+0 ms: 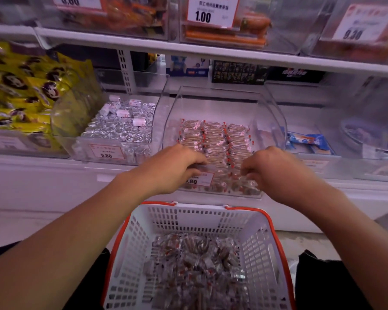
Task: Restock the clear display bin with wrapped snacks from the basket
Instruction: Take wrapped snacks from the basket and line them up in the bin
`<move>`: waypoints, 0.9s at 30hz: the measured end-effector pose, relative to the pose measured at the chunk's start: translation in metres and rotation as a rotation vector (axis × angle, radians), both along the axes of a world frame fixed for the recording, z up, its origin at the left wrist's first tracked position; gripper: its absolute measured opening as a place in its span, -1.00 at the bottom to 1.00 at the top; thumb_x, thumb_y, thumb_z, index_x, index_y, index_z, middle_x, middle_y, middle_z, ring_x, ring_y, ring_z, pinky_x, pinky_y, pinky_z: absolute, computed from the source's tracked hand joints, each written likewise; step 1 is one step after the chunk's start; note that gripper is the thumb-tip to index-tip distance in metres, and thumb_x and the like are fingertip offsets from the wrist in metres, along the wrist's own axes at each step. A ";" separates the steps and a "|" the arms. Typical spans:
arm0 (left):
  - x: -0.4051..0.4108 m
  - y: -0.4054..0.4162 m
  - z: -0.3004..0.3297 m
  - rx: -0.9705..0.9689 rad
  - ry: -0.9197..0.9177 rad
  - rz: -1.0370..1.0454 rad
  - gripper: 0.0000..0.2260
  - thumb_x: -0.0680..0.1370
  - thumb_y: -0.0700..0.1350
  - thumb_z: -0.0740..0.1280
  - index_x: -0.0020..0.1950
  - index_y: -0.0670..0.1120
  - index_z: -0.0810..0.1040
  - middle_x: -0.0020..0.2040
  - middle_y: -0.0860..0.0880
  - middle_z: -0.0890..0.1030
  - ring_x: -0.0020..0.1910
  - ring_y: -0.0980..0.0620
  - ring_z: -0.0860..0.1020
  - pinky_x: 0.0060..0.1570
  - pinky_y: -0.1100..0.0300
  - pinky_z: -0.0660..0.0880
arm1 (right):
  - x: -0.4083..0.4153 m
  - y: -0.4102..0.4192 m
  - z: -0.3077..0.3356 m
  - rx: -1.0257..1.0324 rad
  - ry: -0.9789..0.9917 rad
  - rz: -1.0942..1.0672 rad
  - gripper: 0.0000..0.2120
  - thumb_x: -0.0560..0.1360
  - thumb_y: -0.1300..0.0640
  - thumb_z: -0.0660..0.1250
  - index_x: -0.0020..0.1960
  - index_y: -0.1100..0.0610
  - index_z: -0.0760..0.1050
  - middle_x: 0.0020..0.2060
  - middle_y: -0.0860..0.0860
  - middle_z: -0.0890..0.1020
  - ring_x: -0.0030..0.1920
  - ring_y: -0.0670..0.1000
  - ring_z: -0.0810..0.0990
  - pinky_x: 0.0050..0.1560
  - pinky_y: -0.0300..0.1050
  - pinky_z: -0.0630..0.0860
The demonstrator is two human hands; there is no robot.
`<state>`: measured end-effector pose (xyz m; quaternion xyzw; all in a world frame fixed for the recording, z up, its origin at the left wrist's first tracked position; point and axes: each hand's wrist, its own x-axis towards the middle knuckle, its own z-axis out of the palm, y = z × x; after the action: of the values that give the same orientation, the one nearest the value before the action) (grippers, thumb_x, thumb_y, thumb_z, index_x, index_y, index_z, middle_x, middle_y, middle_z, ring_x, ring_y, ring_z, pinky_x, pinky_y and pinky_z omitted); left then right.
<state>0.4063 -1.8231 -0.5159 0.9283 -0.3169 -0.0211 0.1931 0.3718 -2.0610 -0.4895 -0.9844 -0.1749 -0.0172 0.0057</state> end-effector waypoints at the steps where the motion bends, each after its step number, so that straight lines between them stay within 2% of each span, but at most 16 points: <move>1: -0.004 -0.001 -0.001 -0.006 0.004 -0.004 -0.97 0.60 -0.11 0.37 0.01 0.00 0.60 -0.12 0.07 0.63 -0.14 0.04 0.56 -0.14 0.10 0.49 | -0.003 -0.002 0.001 0.005 0.011 0.001 -0.77 0.44 0.22 0.38 -0.02 -0.08 0.63 -0.12 -0.05 0.68 -0.07 0.05 0.64 -0.03 -0.06 0.57; 4: -0.012 -0.003 -0.004 -0.015 0.011 -0.028 -0.89 0.60 -0.11 0.36 0.10 0.02 0.61 -0.04 0.06 0.66 -0.09 0.08 0.57 -0.09 0.08 0.52 | -0.014 -0.008 0.003 0.032 0.003 0.012 -0.76 0.45 0.21 0.38 0.00 -0.10 0.65 -0.13 -0.10 0.69 -0.09 0.02 0.65 -0.05 -0.06 0.58; 9: -0.020 -0.005 0.000 -0.032 -0.030 -0.040 -0.85 0.59 -0.11 0.37 0.15 -0.02 0.62 0.02 0.03 0.66 0.00 0.04 0.59 -0.01 0.08 0.52 | -0.027 -0.009 0.005 0.004 -0.010 -0.007 -0.74 0.49 0.18 0.31 0.10 -0.09 0.61 -0.01 -0.05 0.68 0.01 0.07 0.63 0.02 -0.01 0.57; 10: -0.022 -0.005 -0.001 -0.036 -0.077 -0.043 -0.81 0.58 -0.10 0.39 0.20 -0.03 0.61 0.06 0.02 0.65 0.05 0.03 0.58 0.05 0.07 0.52 | -0.030 -0.008 0.005 0.024 -0.050 0.007 -0.73 0.48 0.19 0.32 0.11 -0.08 0.59 0.02 -0.04 0.68 0.03 0.08 0.63 0.02 0.00 0.58; 12: -0.028 -0.004 -0.003 -0.085 -0.301 -0.059 -0.72 0.56 -0.03 0.42 0.25 -0.05 0.57 0.11 0.01 0.62 0.11 0.04 0.54 0.13 0.08 0.48 | -0.042 0.003 -0.001 0.173 -0.258 0.131 -0.75 0.45 0.20 0.36 0.09 -0.02 0.58 -0.01 -0.04 0.65 -0.01 0.05 0.61 -0.04 -0.06 0.56; 14: -0.040 -0.003 -0.009 -0.275 -0.614 -0.092 -0.87 0.56 -0.03 0.41 0.01 -0.07 0.57 -0.10 0.02 0.58 -0.10 0.04 0.50 -0.04 0.17 0.43 | -0.060 0.024 -0.021 0.377 -0.382 0.288 -0.93 0.46 0.14 0.36 -0.06 0.03 0.53 -0.17 -0.06 0.59 -0.17 -0.01 0.53 -0.18 -0.14 0.44; 15: -0.048 -0.001 -0.019 -0.382 -0.689 -0.088 -0.87 0.56 -0.07 0.39 -0.14 -0.07 0.52 -0.23 0.02 0.52 -0.23 0.04 0.44 -0.16 0.20 0.37 | -0.068 0.033 -0.041 0.433 -0.343 0.335 -0.97 0.48 0.09 0.33 -0.13 0.02 0.49 -0.23 -0.07 0.55 -0.22 -0.03 0.50 -0.22 -0.14 0.39; 16: -0.053 0.000 -0.036 -0.446 -0.693 -0.053 -0.81 0.56 -0.10 0.35 -0.24 -0.07 0.45 -0.32 0.03 0.46 -0.31 0.03 0.38 -0.24 0.21 0.33 | -0.073 0.041 -0.067 0.442 -0.185 0.339 -0.91 0.49 0.04 0.30 -0.15 0.03 0.46 -0.26 -0.06 0.55 -0.24 -0.02 0.51 -0.24 -0.12 0.40; 17: -0.058 0.003 -0.056 -0.431 -0.622 0.003 -0.78 0.55 -0.11 0.32 -0.29 -0.06 0.41 -0.37 0.04 0.43 -0.37 0.02 0.36 -0.31 0.18 0.35 | -0.076 0.045 -0.098 0.372 0.059 0.298 -0.88 0.50 0.00 0.29 -0.12 0.04 0.48 -0.21 -0.02 0.58 -0.19 0.03 0.57 -0.21 -0.09 0.45; 18: -0.061 0.007 -0.079 -0.317 -0.487 0.059 -0.77 0.55 -0.08 0.29 -0.30 -0.05 0.41 -0.38 0.03 0.46 -0.39 0.00 0.39 -0.35 0.14 0.41 | -0.078 0.045 -0.131 0.211 0.332 0.232 -0.83 0.51 -0.02 0.30 -0.03 0.07 0.52 -0.10 0.05 0.63 -0.07 0.10 0.61 -0.11 -0.04 0.51; 19: -0.061 0.012 -0.104 -0.109 -0.277 0.113 -0.80 0.55 -0.03 0.27 -0.27 -0.05 0.45 -0.31 0.02 0.55 -0.35 -0.02 0.48 -0.32 0.09 0.48 | -0.082 0.041 -0.167 0.048 0.565 0.164 -0.73 0.51 -0.02 0.34 0.12 0.11 0.53 0.05 0.12 0.63 0.08 0.16 0.61 0.02 -0.02 0.53; 20: -0.063 0.020 -0.133 0.155 -0.020 0.161 -0.84 0.55 0.01 0.27 -0.15 -0.04 0.53 -0.15 -0.03 0.63 -0.21 -0.06 0.57 -0.20 0.04 0.54 | -0.088 0.032 -0.202 -0.069 0.737 0.095 -0.61 0.49 -0.01 0.39 0.25 0.14 0.51 0.17 0.18 0.60 0.19 0.18 0.57 0.12 -0.03 0.50; 21: -0.067 0.030 -0.162 0.379 0.242 0.194 -0.80 0.57 0.04 0.29 0.06 -0.06 0.58 0.05 -0.09 0.64 -0.02 -0.11 0.61 -0.03 0.01 0.55 | -0.097 0.022 -0.236 -0.097 0.836 0.024 -0.52 0.47 0.01 0.43 0.33 0.16 0.47 0.25 0.20 0.56 0.25 0.18 0.54 0.17 -0.06 0.48; 23: -0.083 0.049 -0.215 0.620 0.703 0.290 -0.47 0.59 0.11 0.33 0.47 -0.14 0.37 0.39 -0.19 0.46 0.30 -0.17 0.49 0.26 0.01 0.46 | -0.115 0.004 -0.290 -0.006 0.930 -0.156 -0.41 0.42 0.02 0.50 0.38 0.16 0.42 0.31 0.17 0.52 0.28 0.13 0.51 0.20 -0.14 0.44; 25: -0.099 0.061 -0.255 0.597 0.927 0.408 -0.25 0.59 0.15 0.33 0.59 -0.20 0.09 0.56 -0.19 0.23 0.46 -0.18 0.33 0.40 0.01 0.35 | -0.127 -0.002 -0.329 0.147 0.969 -0.321 -0.31 0.35 0.00 0.58 0.37 0.15 0.39 0.29 0.13 0.51 0.26 0.09 0.51 0.19 -0.16 0.43; 27: -0.106 0.062 -0.285 0.487 1.007 0.497 -0.17 0.57 0.17 0.35 0.61 -0.22 0.00 0.59 -0.20 0.16 0.51 -0.18 0.27 0.43 0.02 0.30 | -0.126 0.000 -0.358 0.345 0.957 -0.473 -0.40 0.31 -0.02 0.60 0.24 0.11 0.45 0.23 0.12 0.56 0.19 0.08 0.55 0.16 -0.09 0.50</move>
<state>0.3001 -1.7614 -0.8006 0.8679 0.0534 -0.4836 0.1007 0.2457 -2.0610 -0.8475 -0.8796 0.0781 0.4024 0.2415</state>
